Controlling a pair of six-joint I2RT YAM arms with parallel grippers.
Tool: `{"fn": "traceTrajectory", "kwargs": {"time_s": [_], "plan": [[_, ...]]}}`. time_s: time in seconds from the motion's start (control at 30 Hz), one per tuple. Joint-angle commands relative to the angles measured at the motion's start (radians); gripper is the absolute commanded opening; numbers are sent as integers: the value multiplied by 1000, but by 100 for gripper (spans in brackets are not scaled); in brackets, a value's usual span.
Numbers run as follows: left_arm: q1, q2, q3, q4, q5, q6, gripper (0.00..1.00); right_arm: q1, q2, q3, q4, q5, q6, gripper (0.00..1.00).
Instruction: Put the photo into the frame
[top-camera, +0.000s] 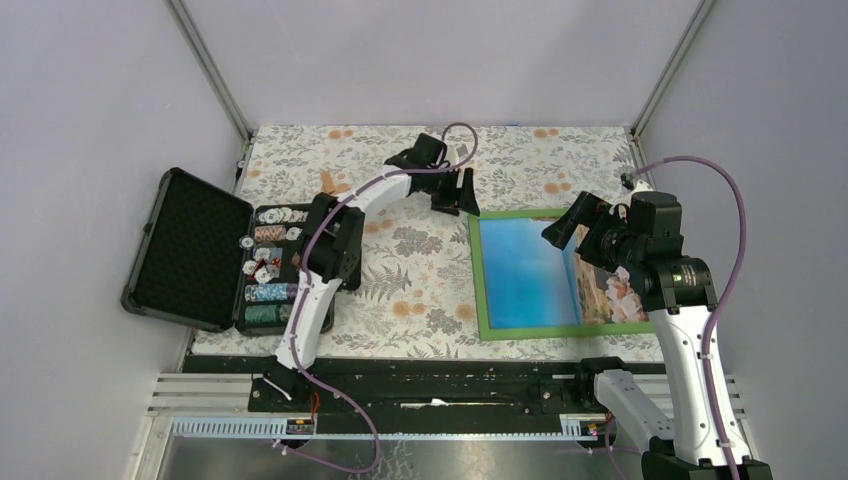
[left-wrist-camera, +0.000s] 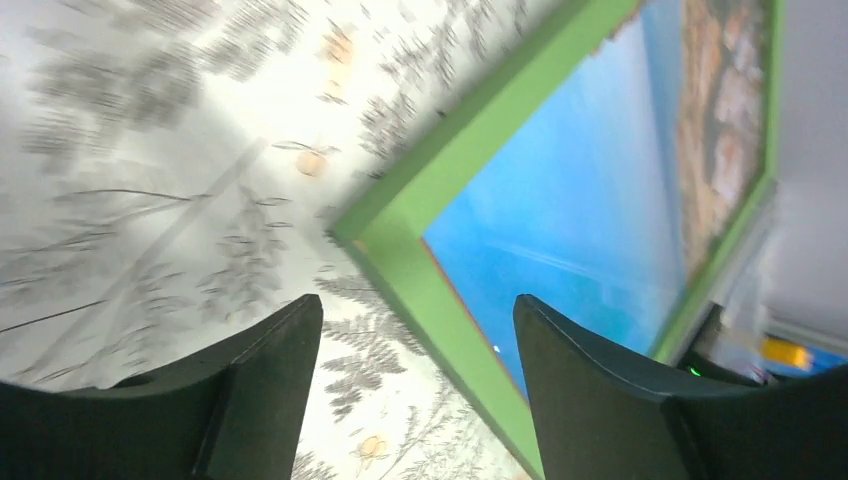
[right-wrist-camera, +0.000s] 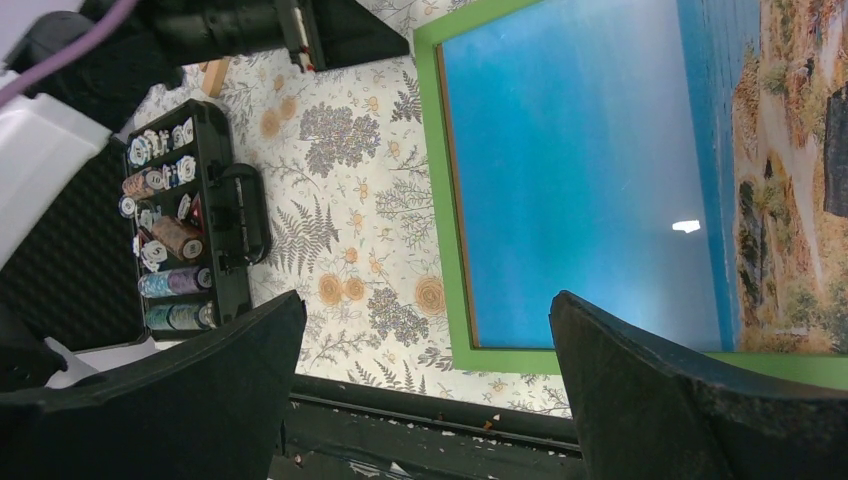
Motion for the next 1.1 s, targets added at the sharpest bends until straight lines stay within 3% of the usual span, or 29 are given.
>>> {"fn": "traceTrajectory", "kwargs": {"time_s": [0.0,0.13,0.37,0.63,0.83,1.07], "plan": [[13,-157,72,-57,-293,124,78,-1,-17,29,10,-22,2,100],[13,-294,74,-163,-449,160,81,-1,-18,62,-18,-18,-9,100],[2,-798,-203,-20,-416,99,83,-1,-35,188,-64,-24,-60,100],[-14,-1196,-261,-50,-478,137,91,-1,-78,332,-38,-50,-76,100],[-14,-1402,-279,-15,-505,124,98,-2,-122,388,14,-23,-82,100],[-14,-1560,-330,88,-501,120,99,-1,-228,389,122,-8,-53,100]]}}
